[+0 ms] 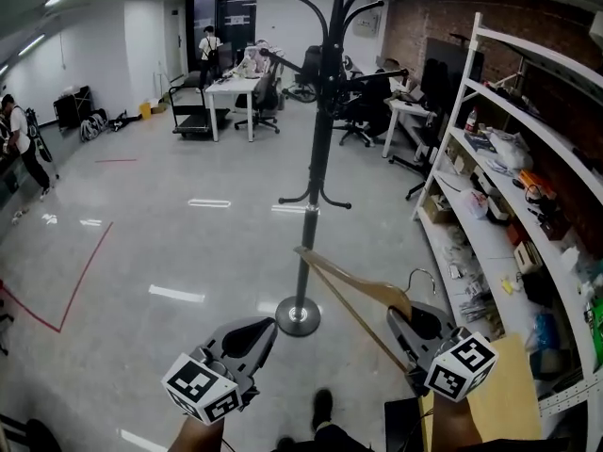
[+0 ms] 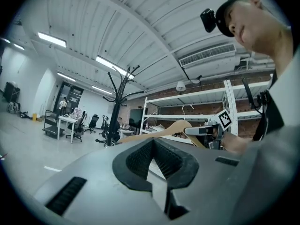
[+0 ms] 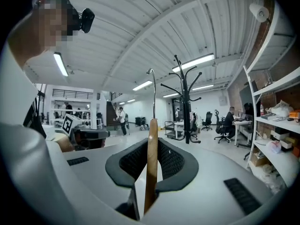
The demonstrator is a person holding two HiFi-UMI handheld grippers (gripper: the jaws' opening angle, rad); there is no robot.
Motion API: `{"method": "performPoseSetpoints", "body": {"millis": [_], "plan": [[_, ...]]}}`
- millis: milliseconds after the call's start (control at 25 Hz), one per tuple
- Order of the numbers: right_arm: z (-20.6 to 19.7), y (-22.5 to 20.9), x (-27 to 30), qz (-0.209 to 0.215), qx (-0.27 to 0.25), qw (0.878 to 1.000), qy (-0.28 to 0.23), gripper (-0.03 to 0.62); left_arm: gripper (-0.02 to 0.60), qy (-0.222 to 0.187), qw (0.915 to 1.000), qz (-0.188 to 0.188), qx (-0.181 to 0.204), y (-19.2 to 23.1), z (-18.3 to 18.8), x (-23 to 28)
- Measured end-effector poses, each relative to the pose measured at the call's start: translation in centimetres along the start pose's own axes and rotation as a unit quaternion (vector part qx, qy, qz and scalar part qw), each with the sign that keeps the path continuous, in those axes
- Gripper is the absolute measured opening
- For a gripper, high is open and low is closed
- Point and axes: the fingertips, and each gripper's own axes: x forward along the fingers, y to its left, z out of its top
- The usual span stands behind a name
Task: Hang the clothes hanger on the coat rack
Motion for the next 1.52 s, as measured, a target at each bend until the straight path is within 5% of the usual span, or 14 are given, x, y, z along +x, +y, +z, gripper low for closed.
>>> {"method": "performPoseSetpoints", "body": {"millis": [680, 880, 1520], "plan": [[7.4, -13.0, 16.1, 0.190, -0.069, 0.979, -0.004, 0.057, 0.000, -0.019, 0.9940, 0.081, 0.071, 9.5, 7.1, 16.4], [8.9, -13.0, 20.2, 0.238, -0.078, 0.968, -0.005, 0.057, -0.002, 0.005, 0.9925, 0.084, 0.088, 11.7, 7.3, 18.8], [10.3, -13.1, 32.4, 0.350, -0.099, 0.931, 0.029, 0.057, 0.000, -0.028, 0.9935, 0.082, 0.073, 22.0, 9.6, 22.6]]}}
